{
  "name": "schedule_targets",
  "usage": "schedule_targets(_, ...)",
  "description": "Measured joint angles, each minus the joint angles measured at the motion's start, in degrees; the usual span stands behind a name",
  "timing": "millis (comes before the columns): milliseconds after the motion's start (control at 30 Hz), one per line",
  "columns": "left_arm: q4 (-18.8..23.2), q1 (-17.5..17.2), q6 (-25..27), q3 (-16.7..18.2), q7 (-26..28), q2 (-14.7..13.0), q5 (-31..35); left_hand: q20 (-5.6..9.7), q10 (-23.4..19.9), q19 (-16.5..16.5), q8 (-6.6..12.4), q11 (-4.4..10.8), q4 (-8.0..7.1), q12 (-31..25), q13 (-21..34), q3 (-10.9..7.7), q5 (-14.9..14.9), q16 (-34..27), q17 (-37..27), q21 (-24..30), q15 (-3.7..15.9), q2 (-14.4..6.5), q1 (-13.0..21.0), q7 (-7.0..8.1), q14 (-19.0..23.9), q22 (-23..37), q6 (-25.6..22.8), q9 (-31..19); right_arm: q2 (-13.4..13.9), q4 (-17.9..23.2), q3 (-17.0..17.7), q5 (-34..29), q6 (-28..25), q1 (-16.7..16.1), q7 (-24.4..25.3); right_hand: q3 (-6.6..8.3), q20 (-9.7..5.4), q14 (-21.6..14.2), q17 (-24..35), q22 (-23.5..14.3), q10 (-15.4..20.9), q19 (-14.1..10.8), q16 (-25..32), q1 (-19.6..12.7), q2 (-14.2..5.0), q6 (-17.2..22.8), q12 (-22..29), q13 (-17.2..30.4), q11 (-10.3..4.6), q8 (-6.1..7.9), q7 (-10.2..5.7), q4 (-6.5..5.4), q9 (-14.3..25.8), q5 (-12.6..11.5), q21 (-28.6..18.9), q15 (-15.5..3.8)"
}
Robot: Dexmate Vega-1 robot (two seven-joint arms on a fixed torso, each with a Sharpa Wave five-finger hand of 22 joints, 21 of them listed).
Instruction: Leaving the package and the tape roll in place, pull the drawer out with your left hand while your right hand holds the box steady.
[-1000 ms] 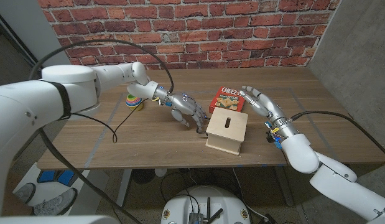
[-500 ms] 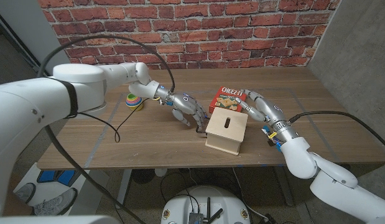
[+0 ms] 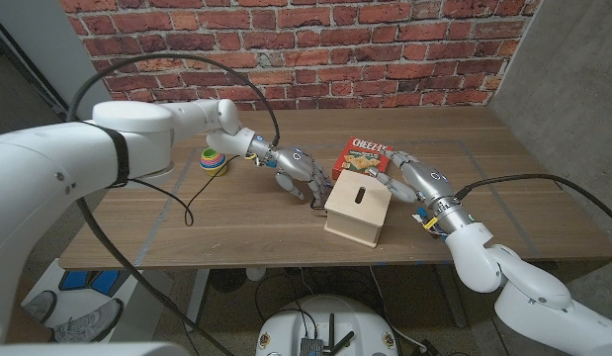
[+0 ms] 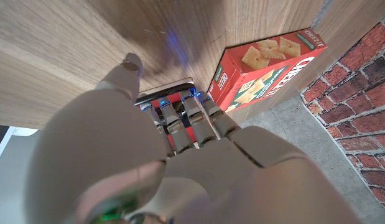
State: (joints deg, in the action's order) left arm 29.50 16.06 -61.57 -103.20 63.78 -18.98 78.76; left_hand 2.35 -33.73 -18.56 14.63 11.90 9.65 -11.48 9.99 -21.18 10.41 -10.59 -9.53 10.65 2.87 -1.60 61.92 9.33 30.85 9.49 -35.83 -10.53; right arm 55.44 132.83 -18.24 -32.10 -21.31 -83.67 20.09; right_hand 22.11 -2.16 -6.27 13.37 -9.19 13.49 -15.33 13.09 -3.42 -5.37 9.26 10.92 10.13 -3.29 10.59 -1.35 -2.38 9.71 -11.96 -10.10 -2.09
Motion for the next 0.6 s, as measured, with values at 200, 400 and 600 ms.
schedule_targets(200,-0.5,0.01,0.15,-0.16,0.1,0.42,-0.02,0.0,-0.28,0.0,0.0,0.09,0.0,0.0,0.0,0.0,0.0,0.0,0.0,0.0,0.09,-0.31,0.31,0.29,0.29,0.0,-0.28,0.0,1.35,0.95,-1.55,-4.15,-3.16,0.02,-1.85,0.0,-0.23,-0.11,-0.08,0.0,0.24,0.39,0.0,0.0,0.0,0.12,0.0,0.0,-0.24,0.0,-0.13,0.0,0.0,0.0,0.0,-0.06)
schedule_targets(400,-1.04,0.04,0.27,-0.18,0.13,0.83,-0.02,0.0,-0.47,0.0,0.0,0.28,0.24,0.0,0.0,0.24,0.0,0.0,0.01,0.0,0.09,-0.31,0.31,0.16,0.28,0.0,-0.77,0.0,2.58,1.77,-3.07,-8.8,-5.93,0.13,-4.0,0.0,-0.12,-0.96,-0.32,0.0,0.41,0.73,0.0,0.0,0.0,0.12,0.0,0.01,-1.02,0.0,-0.14,-0.01,0.0,0.29,0.0,-0.08)
schedule_targets(600,-1.35,0.04,0.32,-0.15,0.15,1.09,0.04,0.0,-0.77,0.0,0.0,-0.01,0.0,0.0,0.0,0.48,0.0,0.0,0.01,0.0,0.19,-0.31,0.31,0.16,0.81,0.0,-0.77,0.01,3.38,2.33,-4.13,-11.97,-7.63,0.14,-5.52,0.25,-0.1,-1.97,-0.46,0.0,0.72,1.13,0.0,0.0,0.0,0.39,0.0,0.01,-1.33,0.0,-0.42,0.19,0.0,0.44,0.0,0.08)
